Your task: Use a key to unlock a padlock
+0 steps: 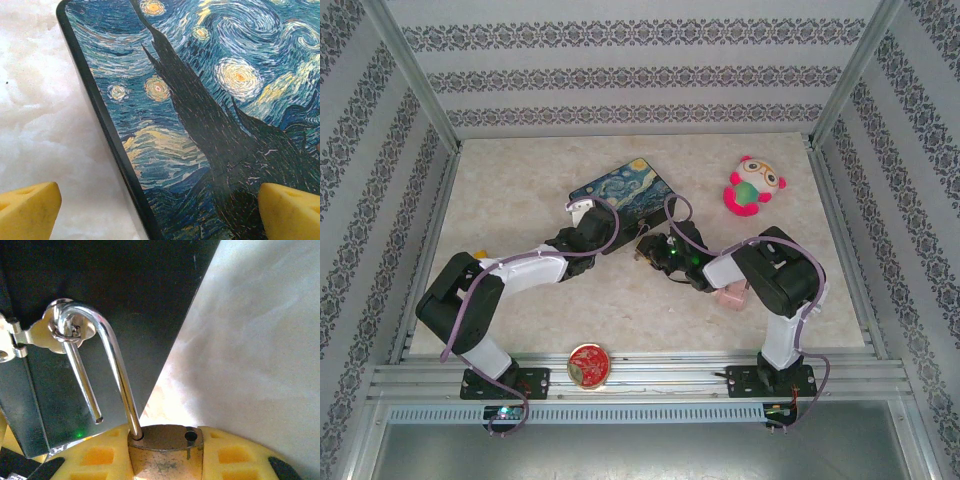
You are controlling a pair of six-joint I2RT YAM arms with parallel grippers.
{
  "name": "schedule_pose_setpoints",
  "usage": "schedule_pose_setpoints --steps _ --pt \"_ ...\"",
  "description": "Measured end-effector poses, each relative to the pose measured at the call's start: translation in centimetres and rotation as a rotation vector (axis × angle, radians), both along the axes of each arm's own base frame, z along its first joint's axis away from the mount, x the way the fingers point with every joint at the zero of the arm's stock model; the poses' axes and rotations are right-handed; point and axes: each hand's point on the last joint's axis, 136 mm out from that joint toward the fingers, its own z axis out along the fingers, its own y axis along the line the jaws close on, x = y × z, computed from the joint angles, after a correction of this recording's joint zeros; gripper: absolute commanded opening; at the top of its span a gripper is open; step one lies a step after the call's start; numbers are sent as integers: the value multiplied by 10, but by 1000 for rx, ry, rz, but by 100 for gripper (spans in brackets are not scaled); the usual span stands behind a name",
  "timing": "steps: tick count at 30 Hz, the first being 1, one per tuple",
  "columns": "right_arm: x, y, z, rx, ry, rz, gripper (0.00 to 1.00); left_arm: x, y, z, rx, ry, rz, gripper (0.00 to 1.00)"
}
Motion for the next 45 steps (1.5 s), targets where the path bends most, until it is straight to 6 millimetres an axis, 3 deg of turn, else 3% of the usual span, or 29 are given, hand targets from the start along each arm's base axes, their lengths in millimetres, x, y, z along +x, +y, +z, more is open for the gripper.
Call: schedule_pose_setpoints --steps 22,30,35,45 --pt "9 -3 1 41 -6 -24 0 -2 0 -2 -56 9 -9 97" --pt "34 -22 2 21 -62 -151 0 -4 -3 -2 -74 17 -24 97" --pt "60 -45 6 4 -100 -270 0 -4 -4 -3 -83 17 -22 97" --pt "65 -54 4 -12 -104 -307 0 -4 -4 -3 -102 22 -14 96"
